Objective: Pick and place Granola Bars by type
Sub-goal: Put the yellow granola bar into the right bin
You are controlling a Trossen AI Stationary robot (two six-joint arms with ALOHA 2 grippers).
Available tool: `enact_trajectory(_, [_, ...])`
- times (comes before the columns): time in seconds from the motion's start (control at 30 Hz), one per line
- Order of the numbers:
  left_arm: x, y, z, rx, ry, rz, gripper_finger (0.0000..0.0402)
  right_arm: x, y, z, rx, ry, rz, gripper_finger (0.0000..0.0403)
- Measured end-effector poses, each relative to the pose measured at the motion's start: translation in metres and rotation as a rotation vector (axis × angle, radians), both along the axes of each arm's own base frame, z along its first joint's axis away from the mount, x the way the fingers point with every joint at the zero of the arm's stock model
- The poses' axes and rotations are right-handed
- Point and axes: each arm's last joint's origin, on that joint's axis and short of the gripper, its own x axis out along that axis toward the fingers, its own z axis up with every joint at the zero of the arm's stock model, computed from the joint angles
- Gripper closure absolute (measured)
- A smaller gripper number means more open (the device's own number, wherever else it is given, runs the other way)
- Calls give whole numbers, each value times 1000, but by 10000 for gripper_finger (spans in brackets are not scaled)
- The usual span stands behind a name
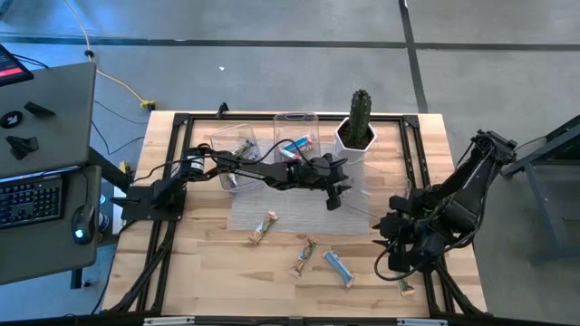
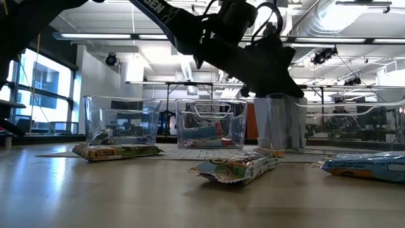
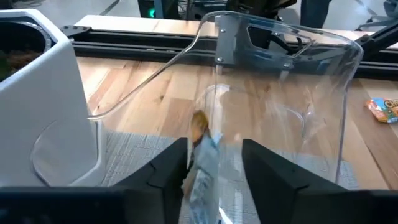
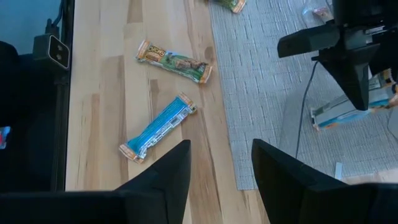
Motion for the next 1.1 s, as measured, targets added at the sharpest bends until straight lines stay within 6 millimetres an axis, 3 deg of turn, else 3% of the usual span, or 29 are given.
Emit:
enact_trajectory(0.13, [-1,1,14,48,-61,19,230,1,-1,0,-10,-10,-9,250])
enact_trajectory(0.27, [-8,2,59,166,-189,37,228,3,-4,1,-71,-59,-26,250])
enact_trajectory(0.4, [-22,1,93,226,-195,28,228,5,-5,1,-130,-27,68,250])
enact_trajectory(0.57, [-57,-1,141,232,-132,18,228,9,-6,2,-166,-35,124,250])
enact_trajectory(0.7, [-93,-4,164,227,23,-3,228,21,-10,-1,-150,-51,46,250])
enact_trajectory(0.8, [-123,-6,175,146,150,-7,228,34,-10,-10,-150,-9,8,250])
enact_trajectory(0.9, [-148,-11,172,-55,316,-35,227,51,-6,-26,-176,55,16,250])
enact_trajectory(1.0, [-164,-24,158,-242,530,-81,227,70,-4,-45,-208,132,30,250])
enact_trajectory(1.1, [-173,-46,141,-267,694,-104,227,84,-6,-63,-239,210,28,250])
